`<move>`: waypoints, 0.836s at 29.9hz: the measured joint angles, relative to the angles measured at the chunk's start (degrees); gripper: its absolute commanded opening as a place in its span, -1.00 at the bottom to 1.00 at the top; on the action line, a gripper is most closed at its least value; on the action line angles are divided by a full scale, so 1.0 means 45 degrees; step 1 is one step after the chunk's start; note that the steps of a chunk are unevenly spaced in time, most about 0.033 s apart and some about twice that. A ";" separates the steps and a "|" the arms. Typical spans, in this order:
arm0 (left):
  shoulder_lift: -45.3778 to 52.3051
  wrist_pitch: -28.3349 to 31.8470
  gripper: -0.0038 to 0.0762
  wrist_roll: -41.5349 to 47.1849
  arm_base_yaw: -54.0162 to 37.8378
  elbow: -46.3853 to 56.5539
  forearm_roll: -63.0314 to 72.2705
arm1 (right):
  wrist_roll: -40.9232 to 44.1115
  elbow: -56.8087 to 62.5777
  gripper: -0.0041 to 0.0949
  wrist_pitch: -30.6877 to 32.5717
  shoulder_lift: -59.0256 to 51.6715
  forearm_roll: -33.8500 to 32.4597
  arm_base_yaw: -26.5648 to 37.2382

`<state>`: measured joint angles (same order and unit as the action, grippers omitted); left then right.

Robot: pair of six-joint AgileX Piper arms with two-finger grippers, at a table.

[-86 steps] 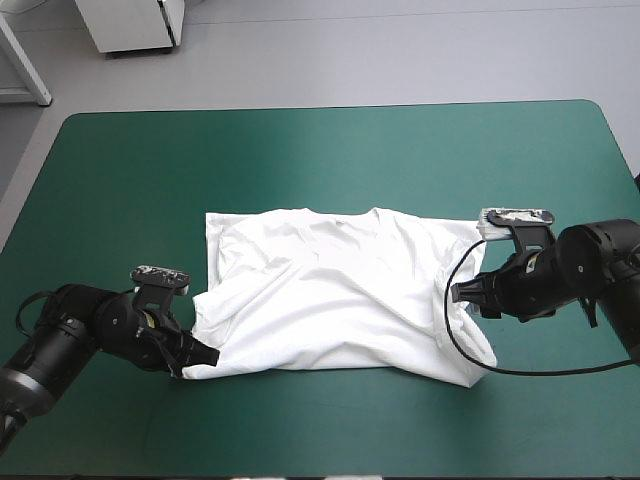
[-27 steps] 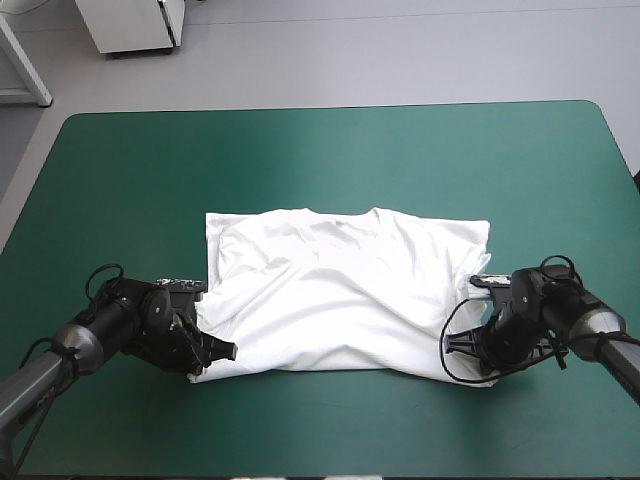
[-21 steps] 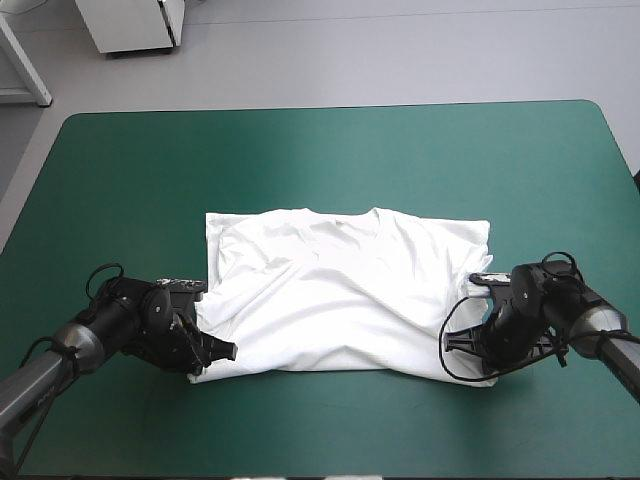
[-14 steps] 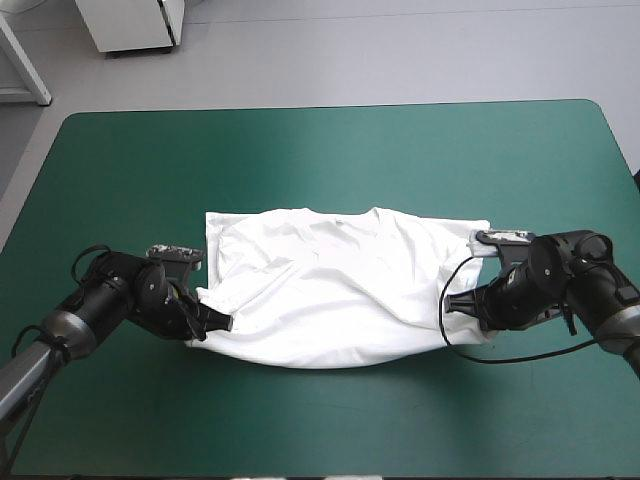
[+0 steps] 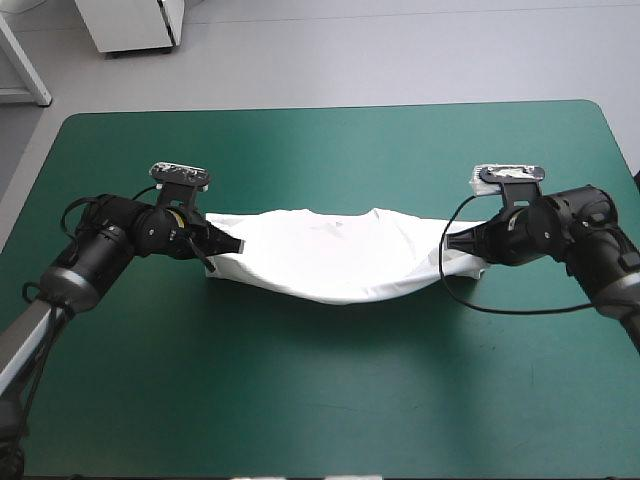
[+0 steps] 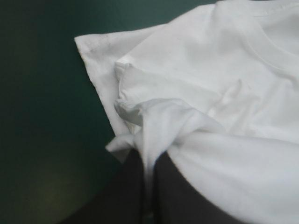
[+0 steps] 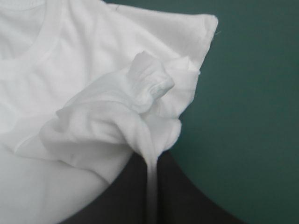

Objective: Fold the cloth

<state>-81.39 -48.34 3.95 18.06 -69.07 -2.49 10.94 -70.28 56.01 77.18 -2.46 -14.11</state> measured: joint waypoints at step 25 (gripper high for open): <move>-0.7057 0.1581 -0.93 0.0462 -0.0400 -0.4216 -0.1036 | 0.0627 -0.2818 -0.96 -0.1652 0.6251 -0.0863 0.0677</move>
<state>-113.14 -41.23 6.02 16.25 -88.04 -7.15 13.76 -82.97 48.57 105.31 -6.34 -11.07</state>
